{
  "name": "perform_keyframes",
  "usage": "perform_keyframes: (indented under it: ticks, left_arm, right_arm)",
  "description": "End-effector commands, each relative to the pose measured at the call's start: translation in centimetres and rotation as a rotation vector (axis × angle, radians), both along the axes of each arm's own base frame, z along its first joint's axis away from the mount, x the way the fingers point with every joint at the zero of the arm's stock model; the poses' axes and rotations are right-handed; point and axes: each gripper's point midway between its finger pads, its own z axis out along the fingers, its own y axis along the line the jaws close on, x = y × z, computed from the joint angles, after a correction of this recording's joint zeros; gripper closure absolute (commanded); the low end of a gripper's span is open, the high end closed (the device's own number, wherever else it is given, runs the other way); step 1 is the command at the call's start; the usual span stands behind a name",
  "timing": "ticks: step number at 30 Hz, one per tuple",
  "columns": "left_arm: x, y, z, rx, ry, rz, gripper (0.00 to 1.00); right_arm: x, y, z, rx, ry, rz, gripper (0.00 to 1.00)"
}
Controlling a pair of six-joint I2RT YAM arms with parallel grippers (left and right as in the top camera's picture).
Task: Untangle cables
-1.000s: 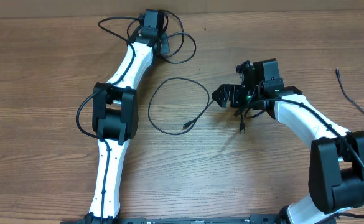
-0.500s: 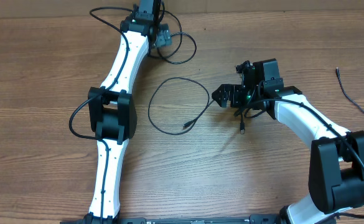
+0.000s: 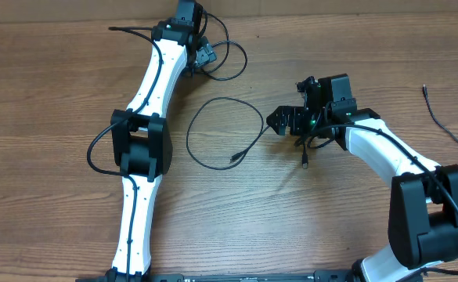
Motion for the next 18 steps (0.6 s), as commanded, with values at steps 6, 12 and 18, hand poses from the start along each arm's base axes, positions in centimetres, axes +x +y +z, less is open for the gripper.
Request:
perform_keyframes:
  ticks: [6,12,18]
  left_arm:
    - [0.4,1.4,-1.5,0.081,-0.002,0.013,0.00]
    - [0.2,0.6,-3.5,0.133,0.026,-0.085,0.00]
    - [-0.2,-1.2,-4.4,0.165,0.038,-0.188,0.00]
  right_arm:
    - [0.1,0.0,0.1,-0.006,-0.008,0.003,0.00]
    - [0.1,0.0,0.1,-0.006,-0.008,0.003,0.00]
    - [0.1,0.0,0.1,-0.006,-0.008,0.003,0.00]
